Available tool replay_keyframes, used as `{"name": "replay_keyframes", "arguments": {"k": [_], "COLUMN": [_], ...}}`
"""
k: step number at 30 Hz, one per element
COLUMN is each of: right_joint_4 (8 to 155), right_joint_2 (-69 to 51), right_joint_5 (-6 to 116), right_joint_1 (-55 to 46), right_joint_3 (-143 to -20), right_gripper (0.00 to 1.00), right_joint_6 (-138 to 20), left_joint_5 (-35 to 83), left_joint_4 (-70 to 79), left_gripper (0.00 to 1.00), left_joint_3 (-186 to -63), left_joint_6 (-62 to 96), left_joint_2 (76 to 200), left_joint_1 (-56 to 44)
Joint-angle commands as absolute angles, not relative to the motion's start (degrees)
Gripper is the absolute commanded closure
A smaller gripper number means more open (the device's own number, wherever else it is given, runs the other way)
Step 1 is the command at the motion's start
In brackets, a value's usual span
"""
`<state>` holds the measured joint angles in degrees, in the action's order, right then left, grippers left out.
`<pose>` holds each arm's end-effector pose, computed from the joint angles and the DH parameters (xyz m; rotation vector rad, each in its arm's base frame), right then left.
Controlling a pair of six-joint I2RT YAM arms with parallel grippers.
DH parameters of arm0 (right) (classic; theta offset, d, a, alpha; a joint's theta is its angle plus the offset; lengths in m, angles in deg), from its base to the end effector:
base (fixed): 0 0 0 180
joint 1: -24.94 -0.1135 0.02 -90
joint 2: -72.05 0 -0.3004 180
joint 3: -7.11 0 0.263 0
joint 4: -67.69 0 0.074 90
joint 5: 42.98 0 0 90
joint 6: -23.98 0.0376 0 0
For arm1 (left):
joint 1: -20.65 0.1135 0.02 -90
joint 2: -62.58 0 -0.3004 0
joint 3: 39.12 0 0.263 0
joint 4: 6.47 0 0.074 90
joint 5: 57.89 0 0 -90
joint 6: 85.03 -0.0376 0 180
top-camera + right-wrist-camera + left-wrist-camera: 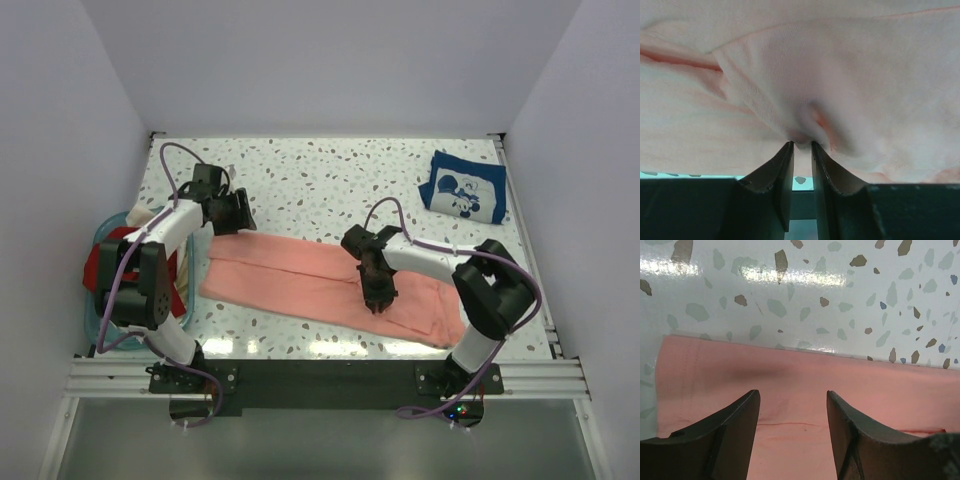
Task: Fold and stack the t-shirts
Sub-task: Fold the tshirt
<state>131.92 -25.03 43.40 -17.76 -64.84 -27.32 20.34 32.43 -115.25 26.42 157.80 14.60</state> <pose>0.2194 0.1992 0.1884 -0.1073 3.0894 -0.0628 0.3518 -0.0450 0.2327 -0.2735 2.5996 -0.4397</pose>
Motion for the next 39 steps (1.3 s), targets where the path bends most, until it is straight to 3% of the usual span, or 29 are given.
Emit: {"name": "replay_keyframes", "arguments": {"k": [1, 6, 11, 23, 25, 27, 31, 39], "right_joint_4": [131.2, 131.3, 133.3, 130.4, 129.8, 129.7, 132.2, 133.9], "right_joint_2": [-26.0, -26.4, -24.0, -23.8, -24.6, -25.0, -22.3, -8.7], "right_joint_5": [41.9, 44.4, 46.9, 60.5, 61.2, 61.0, 57.2, 49.3], "right_joint_1": [-17.7, -17.6, -17.7, -17.6, -17.6, -17.6, -16.4, -5.6], "right_joint_3": [-64.5, -65.2, -67.2, -68.0, -67.9, -68.3, -69.2, -63.5], "right_gripper": [0.78, 0.92, 0.99, 0.98, 0.91, 0.73, 0.52, 0.34], "right_joint_6": [-26.7, -27.9, -29.6, -30.8, -30.9, -30.5, -29.2, -23.5], "left_joint_5": [19.7, 20.0, 20.2, 20.6, 20.6, 20.7, 20.6, 16.6], "left_joint_4": [30.6, 30.7, 30.6, 31.3, 31.4, 31.6, 31.0, 27.7], "left_gripper": [0.39, 0.39, 0.39, 0.39, 0.39, 0.39, 0.39, 0.39], "left_joint_3": [-114.9, -114.5, -114.2, -113.1, -113.1, -113.0, -112.9, -111.6], "left_joint_6": [25.5, 25.2, 24.9, 24.0, 23.9, 23.8, 23.6, 24.8], "left_joint_2": [156.4, 156.4, 156.3, 155.6, 155.3, 155.1, 154.3, 153.8], "left_joint_1": [14.4, 14.5, 14.4, 14.5, 14.5, 14.5, 14.4, 14.1]}}
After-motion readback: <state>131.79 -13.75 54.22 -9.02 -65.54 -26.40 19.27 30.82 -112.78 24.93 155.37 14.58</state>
